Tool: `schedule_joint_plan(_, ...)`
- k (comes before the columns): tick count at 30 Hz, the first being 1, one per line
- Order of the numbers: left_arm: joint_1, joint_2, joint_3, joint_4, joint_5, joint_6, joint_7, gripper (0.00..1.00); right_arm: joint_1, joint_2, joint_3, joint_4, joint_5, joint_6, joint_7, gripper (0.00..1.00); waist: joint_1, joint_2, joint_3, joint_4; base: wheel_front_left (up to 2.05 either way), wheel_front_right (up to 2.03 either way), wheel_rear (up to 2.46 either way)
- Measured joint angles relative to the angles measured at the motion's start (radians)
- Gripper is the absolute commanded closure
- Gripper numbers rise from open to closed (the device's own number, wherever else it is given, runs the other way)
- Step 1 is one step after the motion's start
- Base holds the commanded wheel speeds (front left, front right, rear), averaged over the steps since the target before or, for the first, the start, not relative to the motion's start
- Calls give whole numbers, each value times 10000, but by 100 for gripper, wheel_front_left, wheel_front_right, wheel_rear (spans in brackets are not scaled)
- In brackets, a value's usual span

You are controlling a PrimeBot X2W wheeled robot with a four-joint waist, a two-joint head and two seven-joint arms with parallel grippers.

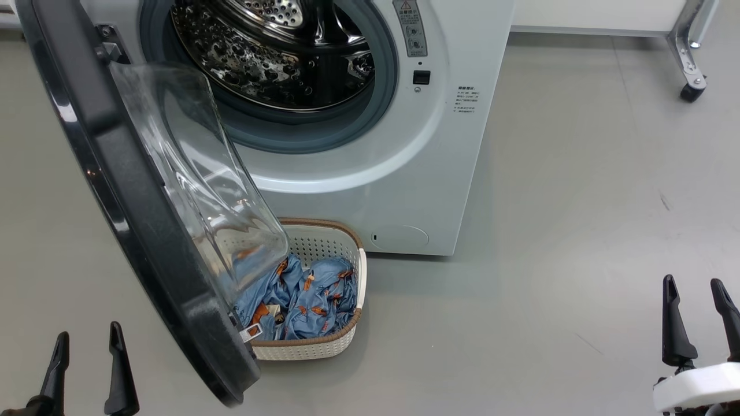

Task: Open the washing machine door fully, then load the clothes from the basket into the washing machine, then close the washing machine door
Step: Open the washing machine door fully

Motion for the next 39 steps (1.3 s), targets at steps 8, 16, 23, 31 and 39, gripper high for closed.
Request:
schedule_joint_plan(8, 154, 0, -10, 0, 115, 0, 0, 0, 776, 529, -439, -27, -612, 6, 0, 0, 0, 0, -246, -181, 0, 0, 0)
schedule_joint_plan(16, 291, 0, -33, -10, 134, -2, 0, 0, 1129, 805, -815, -19, -1095, 138, 0, 0, 0, 0, -360, -205, 0, 0, 0)
schedule_joint_plan(23, 391, 0, -4, -17, 146, -2, 0, 0, 1135, 1047, -1049, -21, -1388, 370, 0, 0, 0, 0, -425, -243, 0, 0, 0)
schedule_joint_plan(31, 481, 0, -12, -10, 192, -2, 2, 27, 1127, 1206, -1195, -19, -1737, 725, 0, 0, 0, 0, -459, -331, 0, 0, 0)
schedule_joint_plan(39, 526, 0, 234, 4, 169, 29, 0, 100, 1127, 1440, -1455, -15, -1927, 947, 0, 0, 0, 0, -457, -288, 0, 0, 0)
